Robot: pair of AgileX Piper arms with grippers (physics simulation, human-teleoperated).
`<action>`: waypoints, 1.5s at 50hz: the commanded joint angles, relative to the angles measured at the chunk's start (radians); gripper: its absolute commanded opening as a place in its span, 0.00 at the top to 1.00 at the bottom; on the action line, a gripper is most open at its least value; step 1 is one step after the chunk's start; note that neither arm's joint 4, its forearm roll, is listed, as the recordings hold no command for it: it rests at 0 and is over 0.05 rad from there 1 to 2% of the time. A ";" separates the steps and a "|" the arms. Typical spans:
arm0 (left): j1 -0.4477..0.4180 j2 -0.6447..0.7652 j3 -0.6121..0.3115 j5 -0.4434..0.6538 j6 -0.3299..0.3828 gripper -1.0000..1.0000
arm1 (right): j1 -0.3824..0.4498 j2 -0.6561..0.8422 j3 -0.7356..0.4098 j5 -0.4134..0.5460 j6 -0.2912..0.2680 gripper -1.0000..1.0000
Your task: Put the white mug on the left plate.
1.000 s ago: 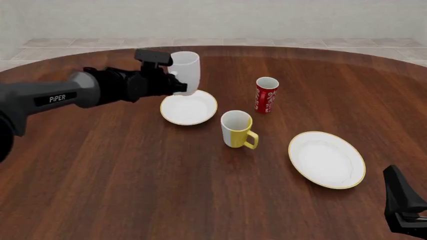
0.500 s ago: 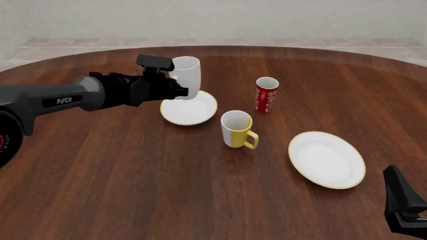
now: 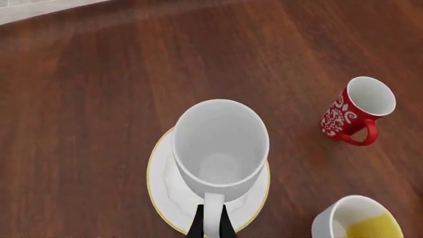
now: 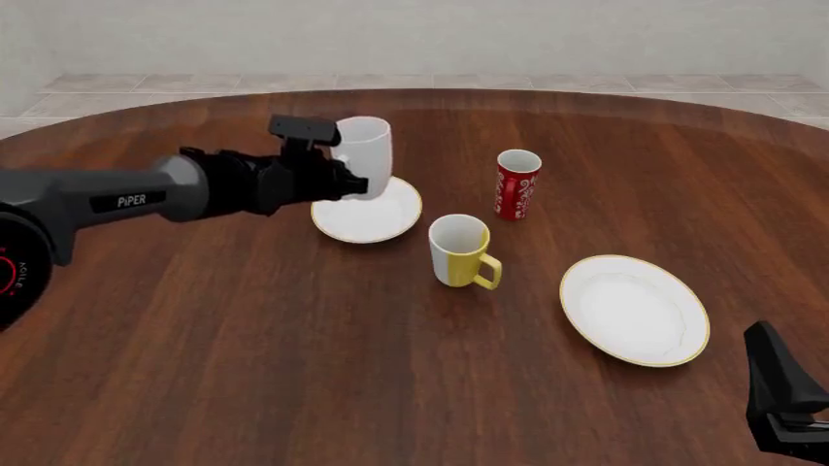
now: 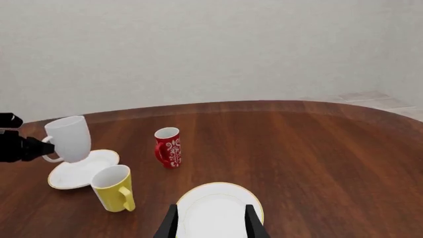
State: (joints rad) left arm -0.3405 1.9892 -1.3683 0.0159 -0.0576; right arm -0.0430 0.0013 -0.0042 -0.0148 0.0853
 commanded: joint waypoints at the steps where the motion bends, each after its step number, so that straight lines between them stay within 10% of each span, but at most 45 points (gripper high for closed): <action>1: -0.006 -0.002 0.023 -0.023 0.001 1.00 | 0.000 -0.001 0.002 -0.001 0.000 0.00; 75: 0.010 0.058 0.090 -0.148 0.020 1.00 | 0.002 -0.001 0.004 0.005 -0.004 0.00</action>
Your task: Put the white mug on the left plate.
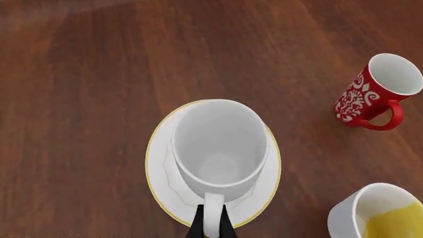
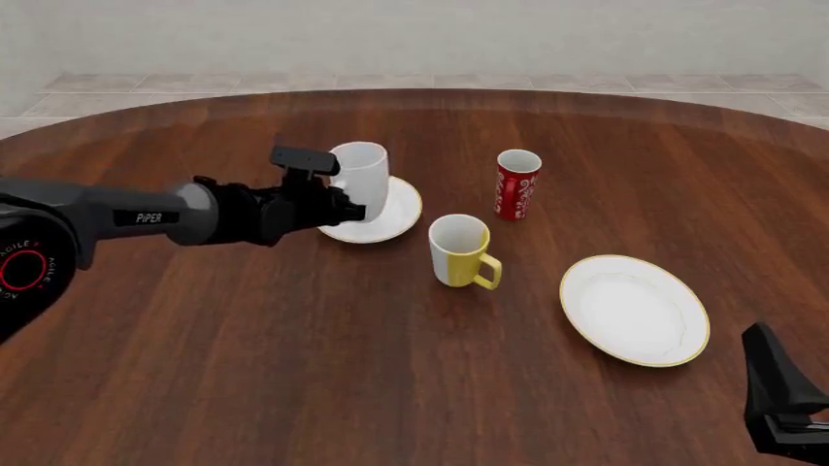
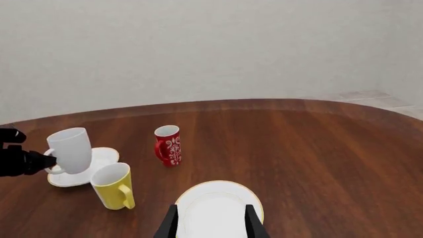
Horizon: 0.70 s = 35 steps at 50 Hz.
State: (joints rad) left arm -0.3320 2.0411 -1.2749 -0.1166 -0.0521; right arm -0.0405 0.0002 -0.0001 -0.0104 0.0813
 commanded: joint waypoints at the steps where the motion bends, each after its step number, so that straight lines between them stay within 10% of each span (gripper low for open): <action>1: 0.000 0.006 -0.002 -0.018 0.018 1.00 | -0.001 0.000 0.000 0.000 0.000 0.00; 35: -0.005 0.036 -0.009 -0.015 0.092 1.00 | -0.002 0.000 0.000 -0.002 0.005 0.00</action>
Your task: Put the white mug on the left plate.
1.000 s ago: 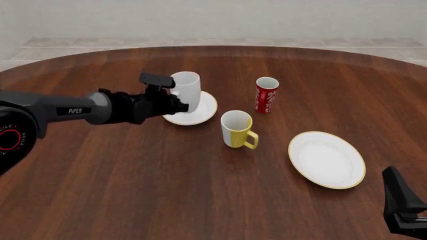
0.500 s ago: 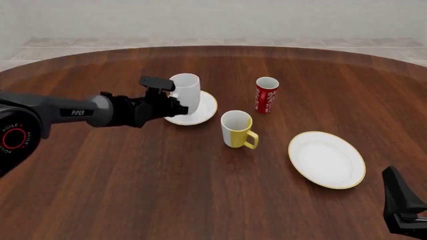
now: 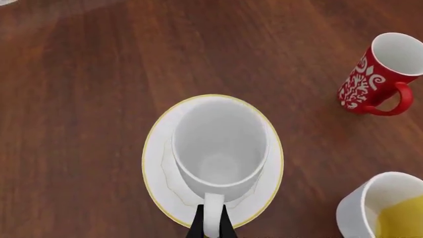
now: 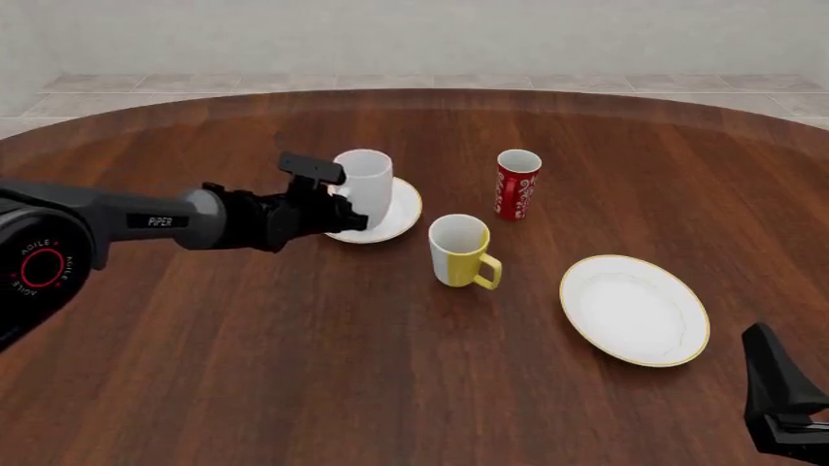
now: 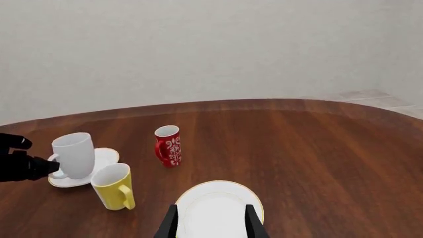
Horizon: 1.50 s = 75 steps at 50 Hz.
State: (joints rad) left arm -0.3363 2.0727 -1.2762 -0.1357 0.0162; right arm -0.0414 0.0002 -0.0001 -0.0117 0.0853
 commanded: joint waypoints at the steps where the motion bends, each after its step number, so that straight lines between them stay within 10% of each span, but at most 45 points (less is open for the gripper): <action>1: -0.001 0.004 -0.008 0.004 0.023 1.00 | -0.001 0.000 0.000 -0.001 0.001 0.00; 75: -0.020 0.043 -0.002 0.016 0.010 1.00 | -0.003 0.000 0.000 -0.003 0.000 0.00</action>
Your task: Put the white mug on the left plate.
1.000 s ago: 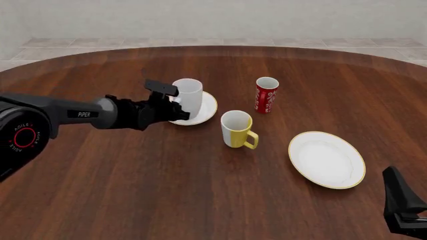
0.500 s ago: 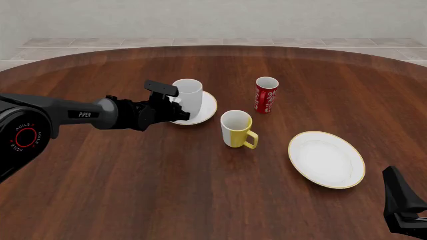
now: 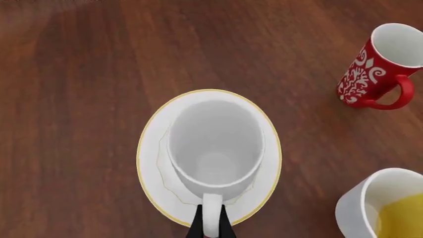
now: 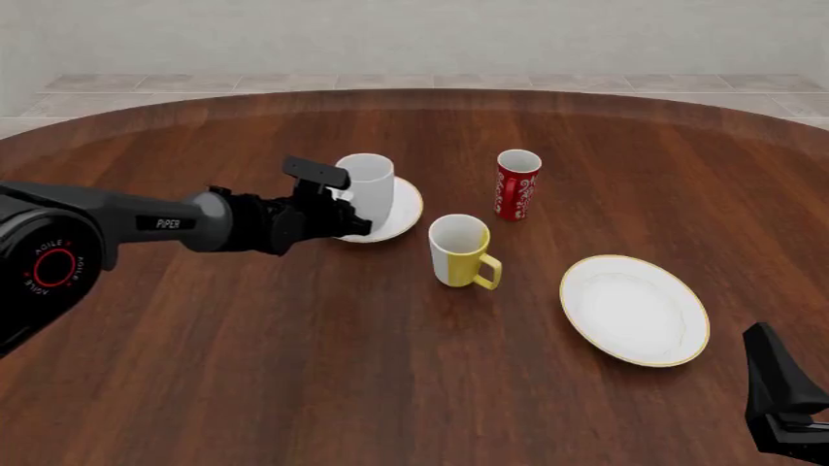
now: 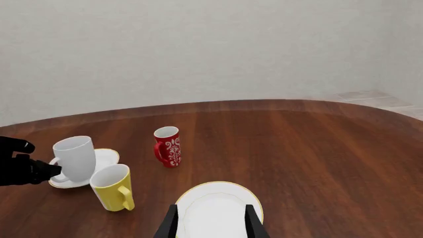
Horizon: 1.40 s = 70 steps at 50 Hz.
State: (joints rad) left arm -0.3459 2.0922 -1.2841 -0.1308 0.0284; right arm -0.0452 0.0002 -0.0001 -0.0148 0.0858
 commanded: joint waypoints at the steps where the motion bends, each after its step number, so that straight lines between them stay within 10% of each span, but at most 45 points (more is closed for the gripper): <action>1: -0.012 0.024 0.006 0.011 -0.004 1.00 | 0.001 0.000 0.000 0.000 0.000 0.00; 13: -0.012 0.020 0.006 0.017 -0.006 1.00 | 0.002 0.000 0.000 0.002 -0.003 0.00; 14: -0.014 0.019 0.008 0.016 -0.009 0.00 | 0.002 0.000 0.000 0.002 -0.004 0.00; 70: -0.005 -0.020 0.074 -0.012 -0.016 0.00 | -0.001 0.000 0.000 -0.005 -0.007 0.00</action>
State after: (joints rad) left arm -0.3521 2.0850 -1.2333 -0.1314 0.0116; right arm -0.0450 0.0002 -0.0001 -0.0168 0.0792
